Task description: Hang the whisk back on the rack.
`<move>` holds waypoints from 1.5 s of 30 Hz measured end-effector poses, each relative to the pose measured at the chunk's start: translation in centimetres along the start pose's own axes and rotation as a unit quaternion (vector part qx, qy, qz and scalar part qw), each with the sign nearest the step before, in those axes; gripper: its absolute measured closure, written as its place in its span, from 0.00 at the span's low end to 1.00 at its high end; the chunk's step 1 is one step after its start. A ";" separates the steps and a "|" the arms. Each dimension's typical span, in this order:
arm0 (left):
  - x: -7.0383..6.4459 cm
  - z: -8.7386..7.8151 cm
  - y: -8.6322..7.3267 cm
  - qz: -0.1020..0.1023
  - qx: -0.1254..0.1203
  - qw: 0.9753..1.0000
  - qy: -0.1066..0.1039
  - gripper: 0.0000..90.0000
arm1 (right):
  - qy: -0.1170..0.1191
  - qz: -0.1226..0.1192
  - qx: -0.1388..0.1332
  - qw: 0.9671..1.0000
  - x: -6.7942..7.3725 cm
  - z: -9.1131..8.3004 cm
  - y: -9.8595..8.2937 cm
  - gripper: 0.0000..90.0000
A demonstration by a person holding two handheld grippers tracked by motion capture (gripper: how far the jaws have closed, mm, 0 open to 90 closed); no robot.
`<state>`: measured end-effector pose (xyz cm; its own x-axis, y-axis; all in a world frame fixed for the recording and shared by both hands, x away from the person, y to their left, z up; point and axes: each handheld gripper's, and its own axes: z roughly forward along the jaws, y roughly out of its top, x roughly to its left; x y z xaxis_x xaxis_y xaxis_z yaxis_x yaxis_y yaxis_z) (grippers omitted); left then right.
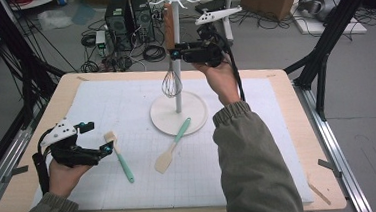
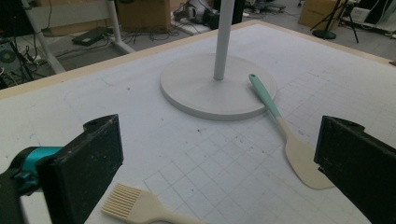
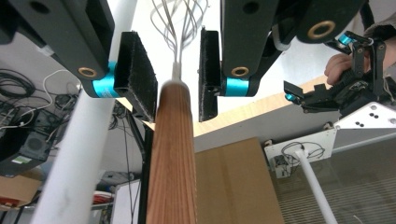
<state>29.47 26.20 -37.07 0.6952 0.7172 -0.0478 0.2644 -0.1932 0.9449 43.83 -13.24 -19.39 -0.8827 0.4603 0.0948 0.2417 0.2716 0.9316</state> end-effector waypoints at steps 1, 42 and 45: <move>0.0 0.0 0.0 0.000 0.000 1.000 0.000 0.02 | -0.001 -0.001 0.000 1.000 -0.1 -0.2 0.0 0.74; -0.1 -0.1 0.0 -0.002 0.004 1.000 -0.001 0.02 | -0.005 -0.010 -0.046 0.999 1.4 -5.7 1.7 0.42; -0.1 -0.1 0.1 -0.001 0.002 1.000 -0.001 0.02 | -0.005 -0.017 -0.048 0.999 1.5 -6.1 2.0 0.49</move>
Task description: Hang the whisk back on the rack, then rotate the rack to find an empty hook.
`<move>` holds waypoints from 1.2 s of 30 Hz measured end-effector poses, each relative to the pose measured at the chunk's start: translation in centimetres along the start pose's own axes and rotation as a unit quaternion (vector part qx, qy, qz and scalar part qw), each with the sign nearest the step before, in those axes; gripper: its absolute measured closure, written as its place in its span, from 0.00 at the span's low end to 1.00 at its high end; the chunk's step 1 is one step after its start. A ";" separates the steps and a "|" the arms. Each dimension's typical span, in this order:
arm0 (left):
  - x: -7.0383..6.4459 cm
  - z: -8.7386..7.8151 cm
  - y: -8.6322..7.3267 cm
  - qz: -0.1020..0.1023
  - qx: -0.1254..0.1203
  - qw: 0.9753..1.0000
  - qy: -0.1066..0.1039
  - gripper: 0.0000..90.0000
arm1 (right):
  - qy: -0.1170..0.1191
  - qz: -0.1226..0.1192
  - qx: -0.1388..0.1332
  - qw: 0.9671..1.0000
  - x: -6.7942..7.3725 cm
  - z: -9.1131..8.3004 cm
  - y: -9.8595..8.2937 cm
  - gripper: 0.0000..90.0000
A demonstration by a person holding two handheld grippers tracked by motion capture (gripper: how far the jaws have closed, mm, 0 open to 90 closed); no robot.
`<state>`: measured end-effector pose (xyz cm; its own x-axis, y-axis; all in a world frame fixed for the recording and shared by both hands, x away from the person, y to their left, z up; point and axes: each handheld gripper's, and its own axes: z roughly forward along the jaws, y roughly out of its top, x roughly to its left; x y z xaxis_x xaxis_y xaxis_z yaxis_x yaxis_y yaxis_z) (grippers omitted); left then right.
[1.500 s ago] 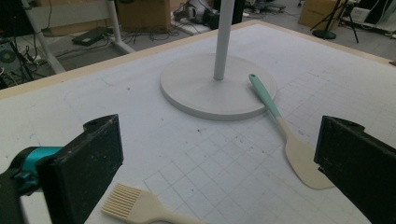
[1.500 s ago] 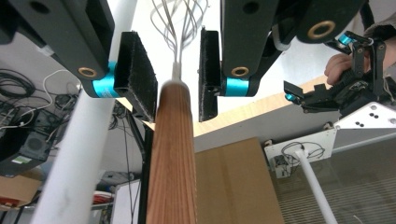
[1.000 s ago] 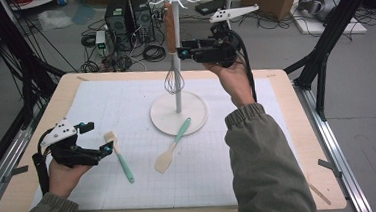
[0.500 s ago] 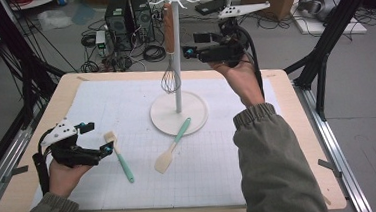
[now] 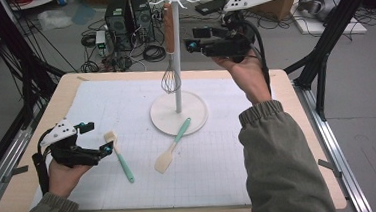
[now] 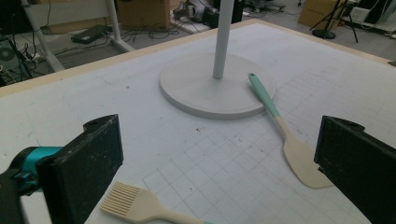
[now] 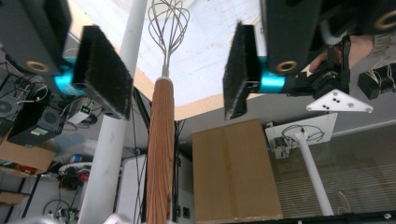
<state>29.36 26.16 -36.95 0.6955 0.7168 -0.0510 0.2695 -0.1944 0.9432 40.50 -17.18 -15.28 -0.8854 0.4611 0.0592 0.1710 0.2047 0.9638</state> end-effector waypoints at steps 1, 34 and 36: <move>0.0 0.0 0.0 0.001 0.001 1.000 0.000 0.02 | 0.001 -0.002 -0.001 1.000 0.0 -0.2 0.1 0.51; 0.1 0.0 0.0 0.000 0.000 1.000 -0.002 0.02 | 0.024 -0.024 -0.008 0.999 -2.1 -0.5 1.5 0.99; 0.0 0.0 0.0 -0.002 -0.001 1.000 -0.002 0.02 | 0.019 -0.019 -0.011 1.000 -2.5 -0.6 1.6 0.99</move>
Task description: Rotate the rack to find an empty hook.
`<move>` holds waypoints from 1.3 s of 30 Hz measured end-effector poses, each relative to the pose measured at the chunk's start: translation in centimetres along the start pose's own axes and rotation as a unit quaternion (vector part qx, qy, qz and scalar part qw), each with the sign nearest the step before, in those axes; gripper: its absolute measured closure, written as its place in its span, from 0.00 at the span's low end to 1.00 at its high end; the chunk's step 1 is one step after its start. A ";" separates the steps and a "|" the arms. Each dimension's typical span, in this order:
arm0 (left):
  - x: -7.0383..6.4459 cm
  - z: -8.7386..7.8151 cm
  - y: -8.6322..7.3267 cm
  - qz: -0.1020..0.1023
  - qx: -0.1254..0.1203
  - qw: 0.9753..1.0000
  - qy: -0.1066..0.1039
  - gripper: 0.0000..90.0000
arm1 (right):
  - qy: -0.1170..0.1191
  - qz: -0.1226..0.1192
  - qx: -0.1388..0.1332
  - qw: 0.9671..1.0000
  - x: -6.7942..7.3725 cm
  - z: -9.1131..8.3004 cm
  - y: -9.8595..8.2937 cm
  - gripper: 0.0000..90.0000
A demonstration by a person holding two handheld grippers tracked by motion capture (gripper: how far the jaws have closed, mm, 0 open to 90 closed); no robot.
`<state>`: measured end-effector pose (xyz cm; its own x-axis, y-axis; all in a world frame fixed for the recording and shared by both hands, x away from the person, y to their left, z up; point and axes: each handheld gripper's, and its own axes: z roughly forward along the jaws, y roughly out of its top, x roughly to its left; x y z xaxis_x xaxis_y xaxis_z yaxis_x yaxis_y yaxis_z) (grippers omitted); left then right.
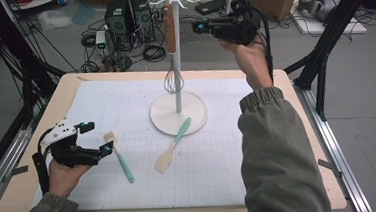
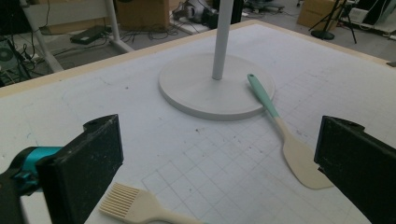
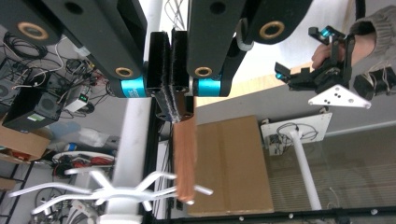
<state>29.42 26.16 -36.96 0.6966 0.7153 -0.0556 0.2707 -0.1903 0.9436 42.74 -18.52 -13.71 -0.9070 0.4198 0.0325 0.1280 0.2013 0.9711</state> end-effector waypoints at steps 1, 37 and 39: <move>0.0 0.0 0.0 0.000 0.000 1.000 0.000 0.02 | -0.001 0.001 -0.002 1.000 -0.2 -0.1 0.1 0.99; -0.1 -0.1 0.1 0.001 -0.003 1.000 -0.006 0.02 | -0.030 -0.023 0.015 0.999 1.9 3.1 3.8 1.00; -0.1 -0.1 0.1 0.002 -0.005 1.000 -0.006 0.02 | -0.034 -0.027 0.017 0.999 2.1 3.3 3.9 1.00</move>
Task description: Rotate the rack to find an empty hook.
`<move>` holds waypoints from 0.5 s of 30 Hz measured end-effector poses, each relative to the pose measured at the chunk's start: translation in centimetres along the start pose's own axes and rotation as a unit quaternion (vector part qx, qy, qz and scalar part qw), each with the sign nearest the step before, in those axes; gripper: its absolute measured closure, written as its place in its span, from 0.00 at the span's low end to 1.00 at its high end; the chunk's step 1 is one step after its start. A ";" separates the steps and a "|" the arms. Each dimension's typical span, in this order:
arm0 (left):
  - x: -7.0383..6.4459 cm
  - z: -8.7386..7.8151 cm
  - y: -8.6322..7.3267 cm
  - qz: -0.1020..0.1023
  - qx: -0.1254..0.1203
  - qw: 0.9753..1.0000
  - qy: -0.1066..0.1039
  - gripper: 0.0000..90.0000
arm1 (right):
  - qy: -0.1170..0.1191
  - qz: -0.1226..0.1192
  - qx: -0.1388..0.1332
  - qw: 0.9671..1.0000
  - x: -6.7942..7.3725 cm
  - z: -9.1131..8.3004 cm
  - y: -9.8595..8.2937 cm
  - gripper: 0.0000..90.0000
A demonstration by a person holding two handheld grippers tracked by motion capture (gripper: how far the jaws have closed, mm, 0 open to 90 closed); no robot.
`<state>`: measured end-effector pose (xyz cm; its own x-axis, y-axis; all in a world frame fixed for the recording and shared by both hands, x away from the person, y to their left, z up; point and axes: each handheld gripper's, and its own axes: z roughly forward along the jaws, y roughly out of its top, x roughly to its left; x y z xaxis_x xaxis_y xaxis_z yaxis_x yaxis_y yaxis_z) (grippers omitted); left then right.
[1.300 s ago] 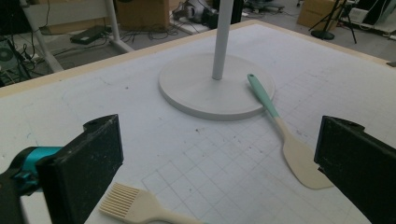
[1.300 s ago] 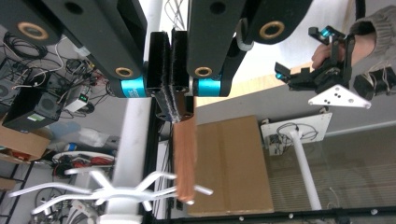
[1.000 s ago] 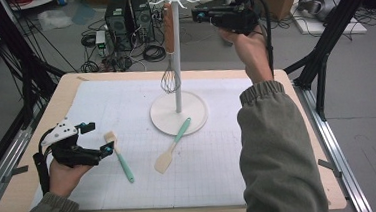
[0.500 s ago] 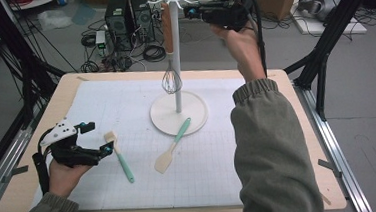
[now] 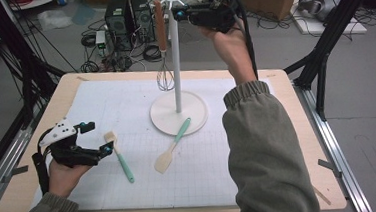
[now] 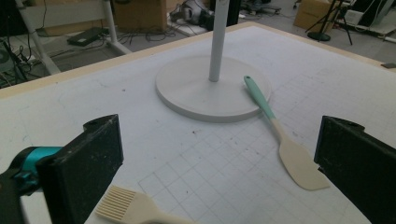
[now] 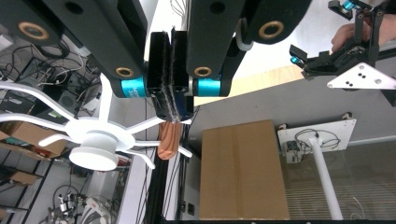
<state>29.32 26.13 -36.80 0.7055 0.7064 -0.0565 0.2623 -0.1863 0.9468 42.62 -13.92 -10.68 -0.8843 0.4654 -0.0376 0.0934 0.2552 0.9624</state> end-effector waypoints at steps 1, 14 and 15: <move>0.0 0.0 0.0 0.001 0.000 1.000 0.000 0.02 | -0.001 -0.001 0.000 1.000 0.1 0.0 0.0 1.00; -0.1 0.1 0.0 0.001 0.001 1.000 -0.002 0.02 | -0.015 -0.006 0.000 1.000 0.8 0.5 0.3 1.00; -0.1 0.1 0.0 0.002 0.002 1.000 -0.002 0.02 | -0.016 -0.007 0.001 1.000 0.8 0.5 0.3 1.00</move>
<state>29.27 25.99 -36.78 0.7089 0.7032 -0.0546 0.2620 -0.1907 0.9460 42.17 -13.05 -10.58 -0.8708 0.4880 -0.0594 0.0819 0.2632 0.9613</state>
